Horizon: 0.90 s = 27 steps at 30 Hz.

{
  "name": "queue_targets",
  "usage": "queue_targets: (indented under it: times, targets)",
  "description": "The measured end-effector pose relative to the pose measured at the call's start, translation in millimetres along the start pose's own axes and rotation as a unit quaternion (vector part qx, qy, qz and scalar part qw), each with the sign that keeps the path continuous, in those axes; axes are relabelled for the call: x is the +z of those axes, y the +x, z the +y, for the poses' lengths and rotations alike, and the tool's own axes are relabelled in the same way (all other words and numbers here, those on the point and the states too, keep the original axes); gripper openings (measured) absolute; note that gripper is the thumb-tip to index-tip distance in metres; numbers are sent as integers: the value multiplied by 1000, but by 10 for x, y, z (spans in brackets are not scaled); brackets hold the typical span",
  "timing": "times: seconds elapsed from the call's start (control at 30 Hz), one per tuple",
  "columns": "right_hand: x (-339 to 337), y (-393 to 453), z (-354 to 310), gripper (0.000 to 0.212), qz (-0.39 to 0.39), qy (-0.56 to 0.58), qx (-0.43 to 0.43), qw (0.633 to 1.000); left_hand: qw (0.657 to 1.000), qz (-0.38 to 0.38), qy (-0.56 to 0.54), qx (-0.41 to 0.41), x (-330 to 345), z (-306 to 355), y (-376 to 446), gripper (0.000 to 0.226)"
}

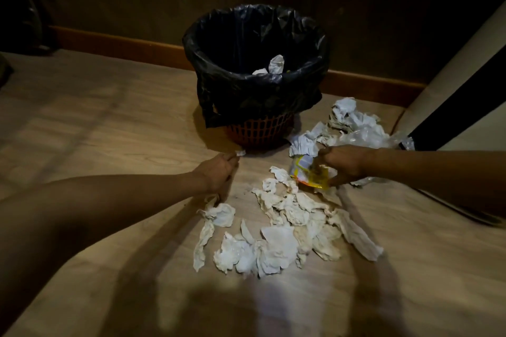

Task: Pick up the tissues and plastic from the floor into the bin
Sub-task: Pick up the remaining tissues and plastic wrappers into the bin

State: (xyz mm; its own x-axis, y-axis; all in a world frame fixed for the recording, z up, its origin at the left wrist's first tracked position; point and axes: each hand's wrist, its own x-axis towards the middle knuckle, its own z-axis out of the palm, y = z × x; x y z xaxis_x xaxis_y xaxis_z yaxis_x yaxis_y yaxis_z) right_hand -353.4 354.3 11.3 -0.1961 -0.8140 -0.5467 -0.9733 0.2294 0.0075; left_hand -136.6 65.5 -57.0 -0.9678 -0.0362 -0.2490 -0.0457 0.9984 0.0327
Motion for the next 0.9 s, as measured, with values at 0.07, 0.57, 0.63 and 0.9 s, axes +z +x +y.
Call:
queue_targets:
  times: [0.07,0.57,0.63,0.9]
  targets:
    - [126,84,-10,74,-14,-2,3,1000,999,19,-36,3,26,31,161,59]
    - [543,83,-223,34,117,79,-108,984,998,-42,-35,36,293,121,152,57]
    - [620,51,-324,55,106,66,-121,985,996,-65,-32,48,258,134,-42,72]
    - [751,225,-523,51,35,30,-136,990,983,-156,-57,78,157,185,-770,105]
